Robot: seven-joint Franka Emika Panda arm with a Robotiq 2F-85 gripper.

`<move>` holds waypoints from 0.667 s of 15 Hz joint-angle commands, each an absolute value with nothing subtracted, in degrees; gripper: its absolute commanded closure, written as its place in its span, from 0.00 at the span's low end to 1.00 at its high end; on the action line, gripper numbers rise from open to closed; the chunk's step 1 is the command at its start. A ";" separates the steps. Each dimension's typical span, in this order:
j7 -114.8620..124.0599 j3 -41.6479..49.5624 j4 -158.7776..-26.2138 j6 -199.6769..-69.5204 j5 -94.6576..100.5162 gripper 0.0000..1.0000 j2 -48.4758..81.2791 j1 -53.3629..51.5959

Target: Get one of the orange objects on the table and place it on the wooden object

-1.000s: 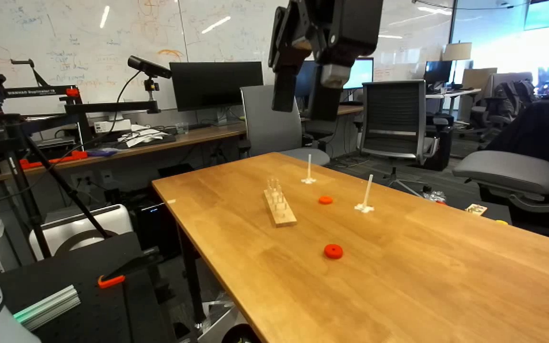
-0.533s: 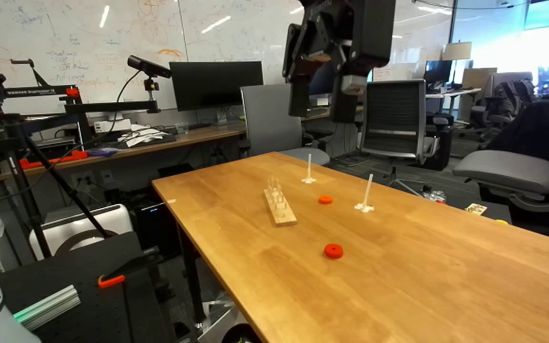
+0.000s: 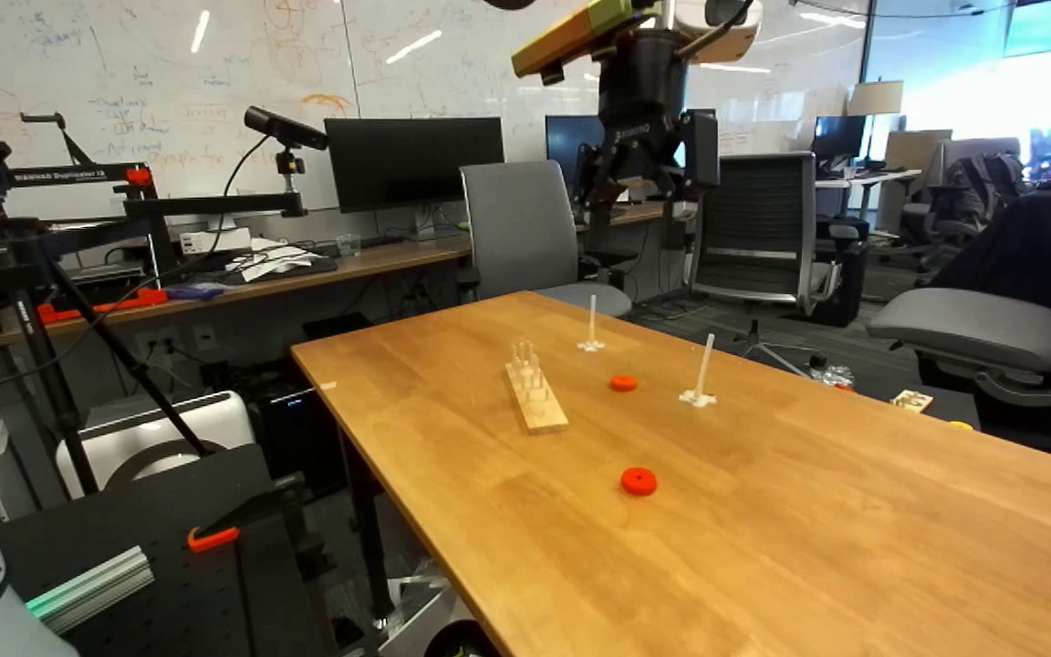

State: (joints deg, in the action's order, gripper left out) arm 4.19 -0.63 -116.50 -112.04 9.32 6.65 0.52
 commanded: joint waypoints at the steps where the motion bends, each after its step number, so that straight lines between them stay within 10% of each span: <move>1: 4.57 -0.63 -113.96 -111.65 9.71 0.00 9.19 -0.67; 10: 7.62 -2.14 -101.08 -114.55 12.46 0.00 24.41 -5.00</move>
